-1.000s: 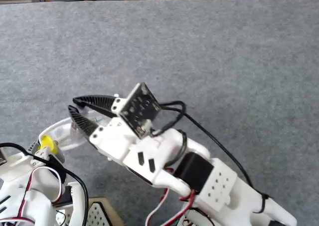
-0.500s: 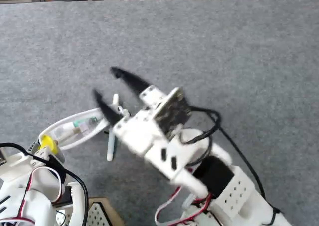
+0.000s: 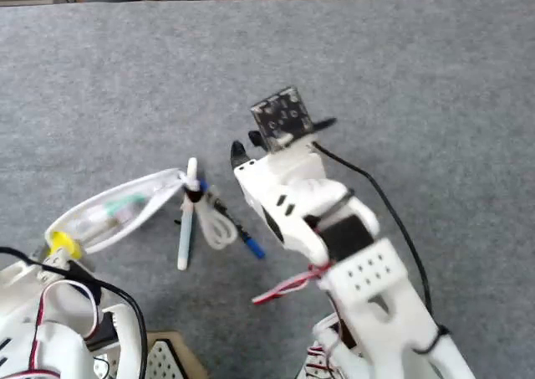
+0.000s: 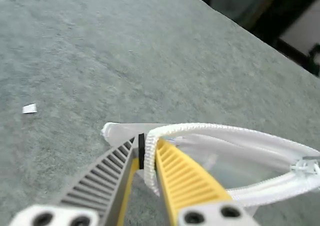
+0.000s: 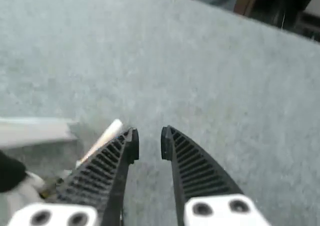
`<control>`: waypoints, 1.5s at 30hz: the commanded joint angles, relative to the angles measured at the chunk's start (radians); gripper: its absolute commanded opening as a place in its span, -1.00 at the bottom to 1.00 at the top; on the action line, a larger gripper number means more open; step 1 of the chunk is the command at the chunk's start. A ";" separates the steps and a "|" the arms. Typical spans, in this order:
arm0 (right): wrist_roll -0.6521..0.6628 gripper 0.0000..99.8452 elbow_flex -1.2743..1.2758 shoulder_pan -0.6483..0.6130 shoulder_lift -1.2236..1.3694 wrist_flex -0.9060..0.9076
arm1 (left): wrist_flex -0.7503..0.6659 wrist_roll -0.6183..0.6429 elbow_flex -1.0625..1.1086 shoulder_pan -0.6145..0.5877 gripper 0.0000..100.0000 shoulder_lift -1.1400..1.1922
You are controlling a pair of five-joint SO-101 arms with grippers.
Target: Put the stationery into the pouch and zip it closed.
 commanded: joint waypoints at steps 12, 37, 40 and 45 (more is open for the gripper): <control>0.009 -0.83 -0.456 -0.181 0.694 0.126 | 0.002 -0.012 -0.045 -0.188 -0.94 0.011; -0.095 -0.84 -0.980 -0.204 1.311 0.361 | 0.002 -0.012 -0.044 -0.183 -0.94 0.011; -0.091 -0.84 -1.009 -0.196 1.351 0.361 | 0.002 -0.012 -0.044 -0.183 -0.94 0.011; -0.094 -0.84 -1.043 -0.146 1.411 0.362 | 0.002 -0.012 -0.044 -0.183 -0.94 0.011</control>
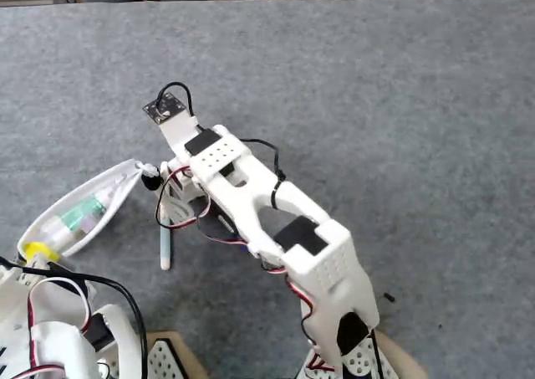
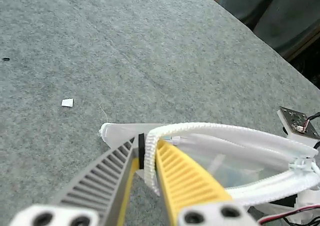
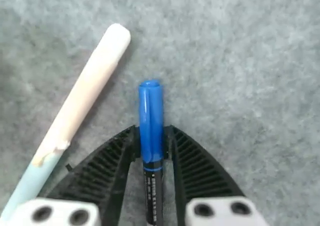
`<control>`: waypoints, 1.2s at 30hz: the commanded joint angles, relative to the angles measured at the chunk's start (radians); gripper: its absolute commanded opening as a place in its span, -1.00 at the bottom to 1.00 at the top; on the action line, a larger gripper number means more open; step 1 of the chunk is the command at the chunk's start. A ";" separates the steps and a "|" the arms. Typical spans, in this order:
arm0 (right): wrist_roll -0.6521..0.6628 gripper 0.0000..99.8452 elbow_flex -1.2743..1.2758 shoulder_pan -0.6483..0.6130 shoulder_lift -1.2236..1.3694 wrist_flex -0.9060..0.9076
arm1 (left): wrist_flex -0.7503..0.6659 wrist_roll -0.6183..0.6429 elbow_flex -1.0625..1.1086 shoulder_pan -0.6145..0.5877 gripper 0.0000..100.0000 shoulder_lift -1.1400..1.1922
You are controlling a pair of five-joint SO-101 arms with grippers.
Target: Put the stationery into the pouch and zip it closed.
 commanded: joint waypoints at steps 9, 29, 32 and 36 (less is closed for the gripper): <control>-0.009 -0.98 -0.093 0.060 0.016 0.097 | 0.002 -0.012 -0.044 -0.002 -0.94 0.011; -0.009 -0.98 -0.142 0.057 -0.704 0.052 | 0.002 -0.012 -0.044 -0.002 -0.94 0.011; -0.009 -0.98 -0.142 0.011 -0.869 0.015 | 0.002 -0.012 -0.044 -0.002 -0.94 0.011; -0.002 -0.98 -0.140 -0.097 -1.053 -0.058 | 0.002 -0.012 -0.035 -0.002 -0.94 0.011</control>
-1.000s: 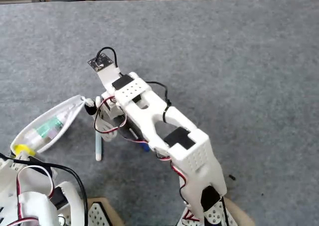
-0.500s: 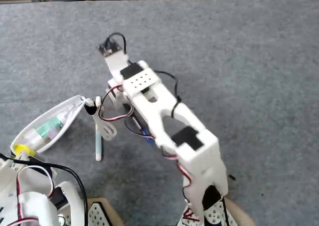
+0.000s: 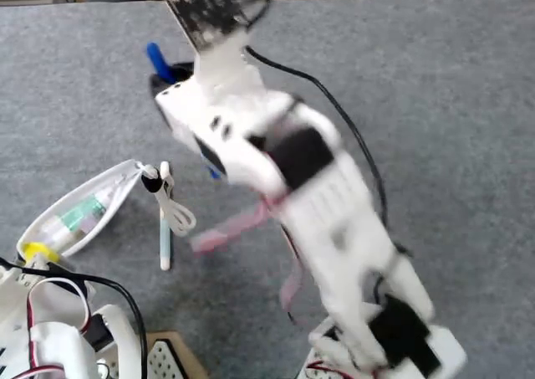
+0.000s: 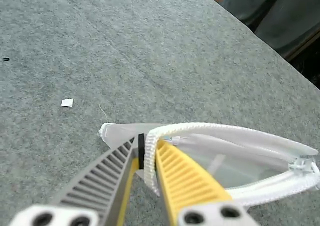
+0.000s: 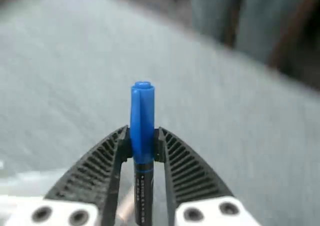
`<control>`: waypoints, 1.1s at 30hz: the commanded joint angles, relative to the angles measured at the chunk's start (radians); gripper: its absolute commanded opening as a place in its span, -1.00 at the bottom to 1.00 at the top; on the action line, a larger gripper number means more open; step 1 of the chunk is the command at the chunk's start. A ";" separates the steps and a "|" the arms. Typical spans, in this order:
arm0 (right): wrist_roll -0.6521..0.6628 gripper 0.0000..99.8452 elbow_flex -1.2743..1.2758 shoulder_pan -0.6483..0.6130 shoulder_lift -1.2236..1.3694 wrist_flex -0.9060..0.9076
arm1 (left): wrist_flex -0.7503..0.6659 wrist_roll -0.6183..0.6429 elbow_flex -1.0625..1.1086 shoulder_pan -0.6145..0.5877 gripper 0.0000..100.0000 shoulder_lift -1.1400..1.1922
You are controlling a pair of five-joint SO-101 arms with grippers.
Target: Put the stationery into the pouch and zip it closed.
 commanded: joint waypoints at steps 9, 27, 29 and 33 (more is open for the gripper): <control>0.120 -0.98 0.200 -0.354 -0.372 -0.233 | 0.002 -0.012 -0.031 -0.002 -0.94 0.011; 0.230 -0.98 0.700 -0.393 -0.409 -1.013 | 0.002 -0.012 -0.030 -0.002 -0.94 0.011; 0.230 -0.98 0.742 -0.393 -0.424 -1.088 | 0.002 -0.012 -0.030 -0.002 -0.94 0.011; 0.230 -0.98 0.817 -0.394 -0.466 -1.206 | 0.002 -0.012 -0.030 -0.002 -0.94 0.011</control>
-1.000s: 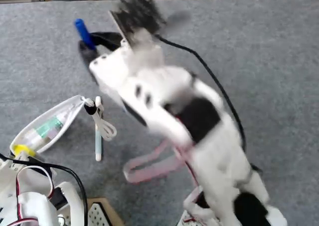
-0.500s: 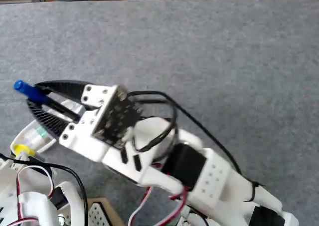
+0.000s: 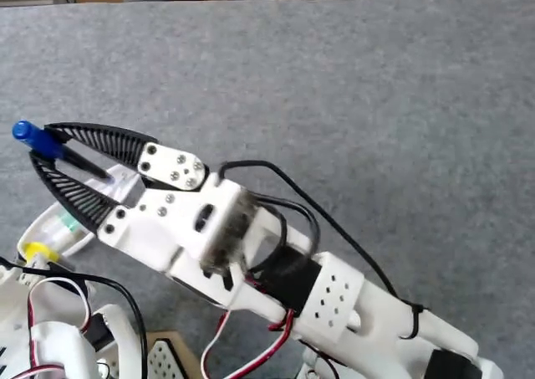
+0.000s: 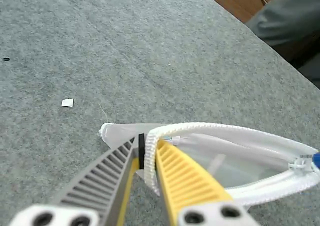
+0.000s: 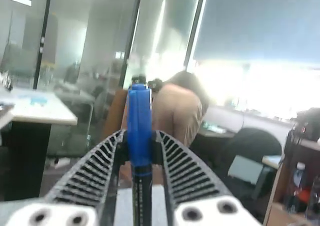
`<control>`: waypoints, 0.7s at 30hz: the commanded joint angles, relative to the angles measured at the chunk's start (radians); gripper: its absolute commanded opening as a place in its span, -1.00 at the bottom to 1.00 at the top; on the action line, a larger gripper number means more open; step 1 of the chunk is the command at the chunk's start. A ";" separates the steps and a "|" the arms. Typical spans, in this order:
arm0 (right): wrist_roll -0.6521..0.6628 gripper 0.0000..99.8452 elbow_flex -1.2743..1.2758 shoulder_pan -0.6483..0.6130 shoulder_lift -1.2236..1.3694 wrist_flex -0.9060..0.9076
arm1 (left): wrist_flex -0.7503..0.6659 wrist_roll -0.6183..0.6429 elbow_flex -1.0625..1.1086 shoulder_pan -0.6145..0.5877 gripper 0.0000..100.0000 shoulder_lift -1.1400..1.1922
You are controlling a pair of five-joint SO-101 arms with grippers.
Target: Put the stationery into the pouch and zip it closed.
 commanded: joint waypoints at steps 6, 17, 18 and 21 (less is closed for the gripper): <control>-0.026 -0.98 0.067 -0.009 -0.064 -0.058 | 0.002 -0.012 -0.030 -0.001 -0.94 0.005; -0.207 -0.98 0.157 0.058 -0.093 -0.051 | 0.002 -0.012 -0.030 0.010 -0.94 0.002; -0.212 -0.98 0.188 0.064 -0.102 -0.052 | 0.002 -0.012 -0.030 0.010 -0.94 0.002; -0.210 -0.98 0.282 0.068 -0.124 -0.063 | 0.002 -0.012 -0.030 0.010 -0.94 0.003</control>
